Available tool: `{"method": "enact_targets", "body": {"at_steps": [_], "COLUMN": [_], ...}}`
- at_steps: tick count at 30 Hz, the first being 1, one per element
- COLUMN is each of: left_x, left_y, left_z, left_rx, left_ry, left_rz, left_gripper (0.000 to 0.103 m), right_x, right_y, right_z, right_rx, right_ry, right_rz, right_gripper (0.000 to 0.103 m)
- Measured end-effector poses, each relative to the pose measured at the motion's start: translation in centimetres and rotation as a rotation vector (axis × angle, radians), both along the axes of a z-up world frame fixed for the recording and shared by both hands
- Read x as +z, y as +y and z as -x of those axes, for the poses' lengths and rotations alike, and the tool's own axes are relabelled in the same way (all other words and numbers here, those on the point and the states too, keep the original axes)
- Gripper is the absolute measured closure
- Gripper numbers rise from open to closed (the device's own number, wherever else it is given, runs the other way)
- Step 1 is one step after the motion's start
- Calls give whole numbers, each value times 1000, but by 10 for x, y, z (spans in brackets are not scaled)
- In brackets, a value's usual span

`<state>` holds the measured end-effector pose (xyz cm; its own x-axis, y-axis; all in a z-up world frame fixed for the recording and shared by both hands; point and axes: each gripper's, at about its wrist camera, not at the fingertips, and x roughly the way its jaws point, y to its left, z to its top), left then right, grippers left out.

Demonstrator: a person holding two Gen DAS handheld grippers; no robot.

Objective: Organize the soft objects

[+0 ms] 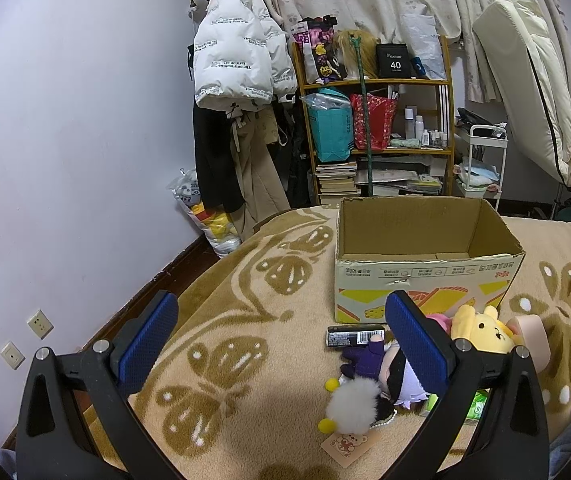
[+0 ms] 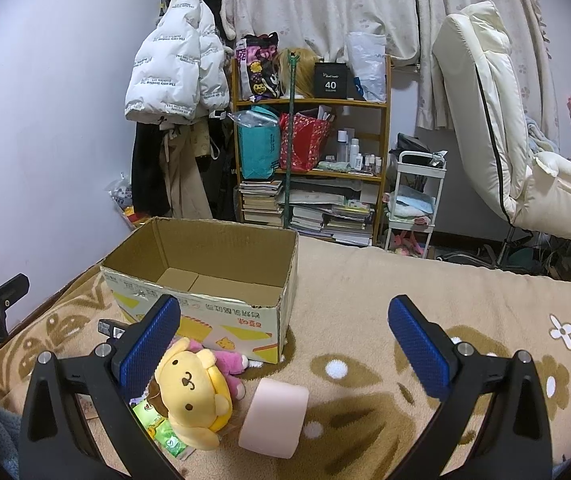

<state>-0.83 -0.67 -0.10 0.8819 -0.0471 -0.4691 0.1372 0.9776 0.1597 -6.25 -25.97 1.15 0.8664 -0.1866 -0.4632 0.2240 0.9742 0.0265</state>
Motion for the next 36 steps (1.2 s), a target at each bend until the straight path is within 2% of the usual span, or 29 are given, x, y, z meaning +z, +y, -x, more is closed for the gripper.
{"method": "enact_targets", "body": {"at_steps": [20, 30, 36], "left_x": [0, -4, -13], "left_y": [0, -1, -12], "left_z": [0, -4, -11], "left_rx": [-2, -25, -43], "left_ry": [-1, 41, 96], "left_rz": [1, 4, -25], "left_gripper": [1, 1, 1], "right_x": [0, -11, -21], "right_y": [0, -3, -11], "right_z": [-1, -4, -15], "right_rx": [4, 37, 54], "right_ry": [1, 63, 156], "right_rz": [-4, -81, -139], "right_gripper": [0, 0, 0]}}
